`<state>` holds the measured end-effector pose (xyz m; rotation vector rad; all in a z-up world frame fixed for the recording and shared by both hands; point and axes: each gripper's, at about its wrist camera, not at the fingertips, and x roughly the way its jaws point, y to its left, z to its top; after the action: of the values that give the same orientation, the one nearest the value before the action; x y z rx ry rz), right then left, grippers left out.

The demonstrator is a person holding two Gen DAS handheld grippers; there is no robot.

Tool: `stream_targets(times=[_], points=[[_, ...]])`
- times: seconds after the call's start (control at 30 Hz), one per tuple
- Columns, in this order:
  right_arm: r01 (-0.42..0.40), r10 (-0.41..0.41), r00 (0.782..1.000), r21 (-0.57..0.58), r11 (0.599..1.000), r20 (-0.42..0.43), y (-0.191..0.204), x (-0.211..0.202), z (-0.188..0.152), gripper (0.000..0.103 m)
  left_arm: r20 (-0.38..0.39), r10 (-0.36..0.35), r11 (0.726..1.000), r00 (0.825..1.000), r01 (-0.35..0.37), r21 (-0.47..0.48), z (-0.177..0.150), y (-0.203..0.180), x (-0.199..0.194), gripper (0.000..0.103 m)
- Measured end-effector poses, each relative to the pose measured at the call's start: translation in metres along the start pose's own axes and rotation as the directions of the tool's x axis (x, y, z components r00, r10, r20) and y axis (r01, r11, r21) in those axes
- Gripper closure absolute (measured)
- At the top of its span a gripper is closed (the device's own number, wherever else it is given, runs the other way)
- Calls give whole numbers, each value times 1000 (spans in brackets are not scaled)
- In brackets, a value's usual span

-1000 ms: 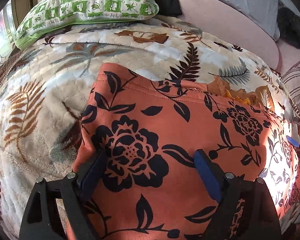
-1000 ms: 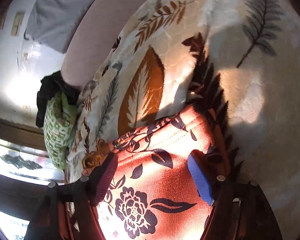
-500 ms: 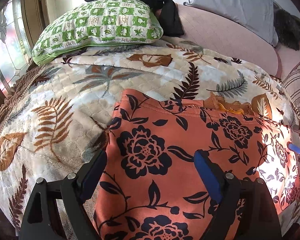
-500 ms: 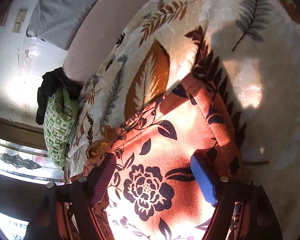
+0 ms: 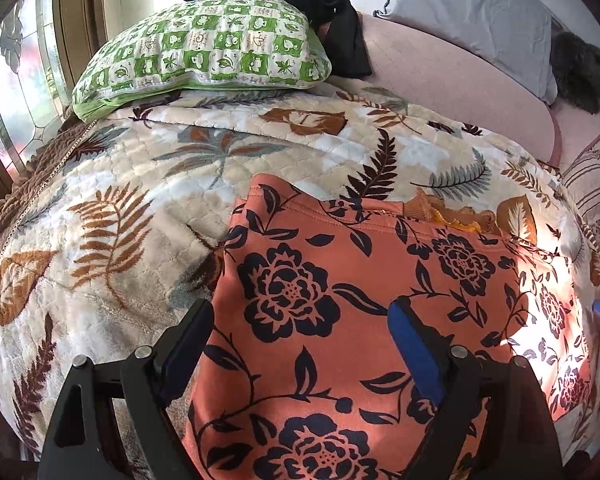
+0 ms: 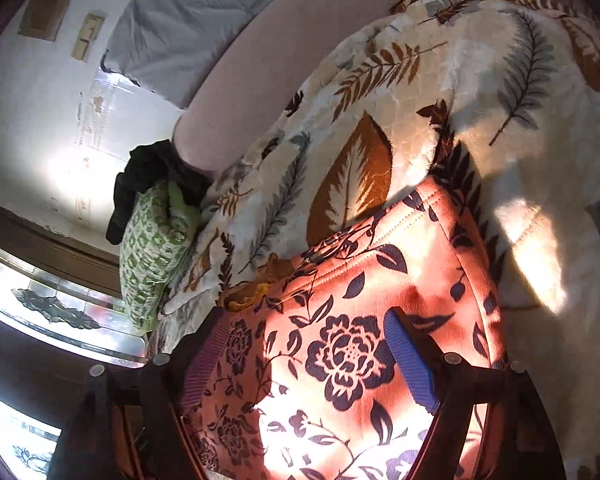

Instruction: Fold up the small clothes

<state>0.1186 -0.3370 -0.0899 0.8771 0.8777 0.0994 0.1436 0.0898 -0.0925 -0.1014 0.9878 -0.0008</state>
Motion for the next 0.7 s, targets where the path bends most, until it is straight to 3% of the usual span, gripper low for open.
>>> stream_targets(times=[0.13,0.23,0.3,0.47,0.53,0.57,0.63,0.67,0.7], points=[[-23,20,999,87,996,30,-28,-46,-57,19,5,-43,999,999,43,15,-14,-20,-6,14],[-5,3,1000,217,976,10,-69,-59,-103,19,-10,-67,997,998,68,35,-22,-41,-4,14],[-29,34,999,284,958,-13,-87,-53,-119,19,-25,-87,994,996,88,58,-27,-59,0,14],[-75,68,997,371,925,34,-99,-34,-107,18,-26,-111,987,993,113,111,-30,-92,-1,14],[-75,61,997,335,939,53,-96,-31,-96,18,-28,-99,988,995,102,118,-31,-98,2,14],[-68,52,997,324,944,59,-98,-26,-91,23,-40,-88,988,995,93,124,-31,-100,7,14],[-89,86,996,358,929,25,-107,-14,-86,83,-78,-58,987,995,69,147,-34,-104,19,14],[-87,86,996,353,932,19,-105,-13,-86,95,-83,-44,985,996,57,160,-35,-105,21,14],[-65,59,998,295,953,32,-94,-20,-87,95,-69,-34,985,997,45,166,-35,-105,19,14]])
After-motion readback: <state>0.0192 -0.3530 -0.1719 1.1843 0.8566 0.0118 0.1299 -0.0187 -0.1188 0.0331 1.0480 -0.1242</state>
